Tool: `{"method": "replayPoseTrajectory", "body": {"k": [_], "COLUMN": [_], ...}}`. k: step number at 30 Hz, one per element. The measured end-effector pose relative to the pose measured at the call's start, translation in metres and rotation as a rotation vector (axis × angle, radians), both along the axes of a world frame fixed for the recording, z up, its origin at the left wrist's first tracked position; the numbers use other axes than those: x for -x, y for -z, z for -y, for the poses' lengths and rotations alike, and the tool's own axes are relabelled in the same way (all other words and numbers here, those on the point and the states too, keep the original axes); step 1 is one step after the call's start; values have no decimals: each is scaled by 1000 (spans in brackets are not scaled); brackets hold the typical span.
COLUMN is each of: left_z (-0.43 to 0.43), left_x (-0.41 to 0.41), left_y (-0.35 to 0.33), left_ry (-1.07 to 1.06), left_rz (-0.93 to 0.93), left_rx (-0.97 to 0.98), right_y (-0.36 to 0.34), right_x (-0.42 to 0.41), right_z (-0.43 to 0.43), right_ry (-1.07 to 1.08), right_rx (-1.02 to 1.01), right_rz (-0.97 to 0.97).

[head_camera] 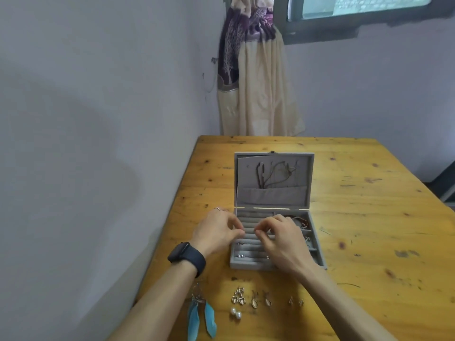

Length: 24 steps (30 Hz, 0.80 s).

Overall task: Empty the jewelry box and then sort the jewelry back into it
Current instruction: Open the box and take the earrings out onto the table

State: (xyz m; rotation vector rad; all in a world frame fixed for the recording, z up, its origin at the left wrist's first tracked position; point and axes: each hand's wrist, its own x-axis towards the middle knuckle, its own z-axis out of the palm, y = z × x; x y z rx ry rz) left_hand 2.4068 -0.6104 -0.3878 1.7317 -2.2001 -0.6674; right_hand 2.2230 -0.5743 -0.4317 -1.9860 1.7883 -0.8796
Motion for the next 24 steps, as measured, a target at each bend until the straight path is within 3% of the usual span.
{"method": "replayPoseTrajectory", "body": {"k": [7, 15, 24], "left_z": [-71, -135, -144], "left_x": [-10, -11, -7], "left_y": [-7, 27, 41], "left_ry": [73, 185, 177], "left_rz": [-197, 52, 74], "left_rx": [38, 109, 209], "right_y": [-2, 49, 56], "right_x": [21, 4, -4], "right_z": [-101, -157, -155], "right_ry": [-1, -16, 34], "right_rx": [65, 9, 31], "right_rz": [126, 72, 21]}}
